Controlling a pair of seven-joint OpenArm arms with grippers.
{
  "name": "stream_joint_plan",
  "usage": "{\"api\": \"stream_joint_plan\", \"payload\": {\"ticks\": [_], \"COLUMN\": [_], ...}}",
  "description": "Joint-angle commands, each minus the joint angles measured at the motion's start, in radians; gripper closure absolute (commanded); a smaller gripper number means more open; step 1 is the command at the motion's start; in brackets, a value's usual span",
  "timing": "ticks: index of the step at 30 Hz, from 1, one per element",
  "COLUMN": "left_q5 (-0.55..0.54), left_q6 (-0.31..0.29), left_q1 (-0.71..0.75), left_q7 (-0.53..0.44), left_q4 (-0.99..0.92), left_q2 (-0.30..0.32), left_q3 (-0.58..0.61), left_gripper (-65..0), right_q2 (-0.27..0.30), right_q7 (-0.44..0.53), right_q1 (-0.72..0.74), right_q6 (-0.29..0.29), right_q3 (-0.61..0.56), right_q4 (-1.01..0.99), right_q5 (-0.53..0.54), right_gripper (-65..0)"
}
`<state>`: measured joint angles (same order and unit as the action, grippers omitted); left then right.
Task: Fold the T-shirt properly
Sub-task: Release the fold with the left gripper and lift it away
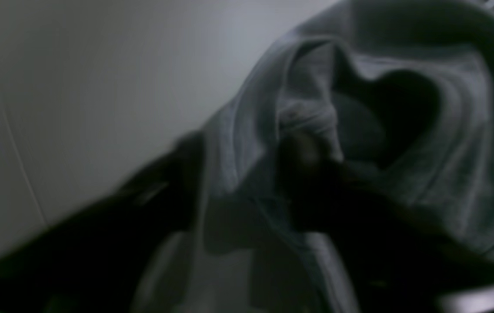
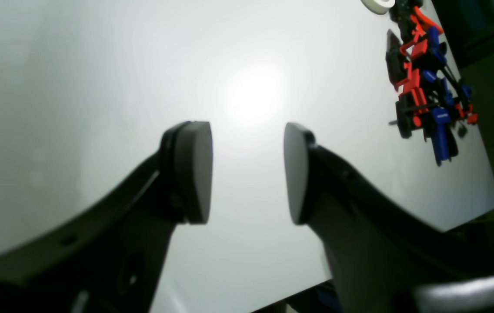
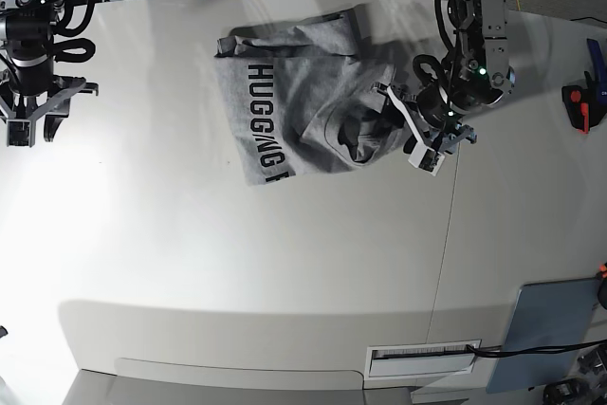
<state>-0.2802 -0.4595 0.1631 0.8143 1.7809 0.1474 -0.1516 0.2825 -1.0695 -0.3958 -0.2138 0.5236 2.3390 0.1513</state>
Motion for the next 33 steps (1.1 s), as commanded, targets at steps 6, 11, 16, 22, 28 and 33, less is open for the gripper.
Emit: {"api": "stream_joint_plan", "payload": {"ticks": [6,11,16,22,28,33], "left_q5": [-0.246,-0.447,-0.589,-0.669,-0.656,-0.6], "left_q6": [-0.011,-0.011,-0.064,-0.085,-0.084,-0.075], "left_q1": [-0.008,0.008,0.113,0.212,0.219,0.217], "left_q7": [0.011,0.168,0.219,0.22,0.25,0.239], "left_q4": [0.025,0.035,0.035,0.035,0.034,0.034], "left_q2": [0.043,0.049,0.049,0.046,0.008,-0.031], "left_q3": [-0.026,-0.156,-0.248,-0.25,-0.25,-0.25], "left_gripper": [-39.7,-39.7,-39.7,-39.7,-39.7,-39.5], "right_q2": [0.014,0.014,0.014,0.014,0.014,0.014], "right_q7": [0.024,0.025,0.025,0.024,0.023,0.022], "right_q1": [0.002,0.003,0.003,0.003,0.003,0.003], "right_q6": [0.002,0.002,0.002,0.002,0.002,0.002], "right_q3": [0.008,0.008,0.008,0.008,0.008,0.008], "right_q4": [0.017,0.017,0.017,0.017,0.017,0.017], "right_q5": [-0.006,-0.006,-0.005,-0.005,-0.005,-0.005], "right_gripper": [-26.4,-26.4,-26.4,-26.4,-26.4,-26.4]}}
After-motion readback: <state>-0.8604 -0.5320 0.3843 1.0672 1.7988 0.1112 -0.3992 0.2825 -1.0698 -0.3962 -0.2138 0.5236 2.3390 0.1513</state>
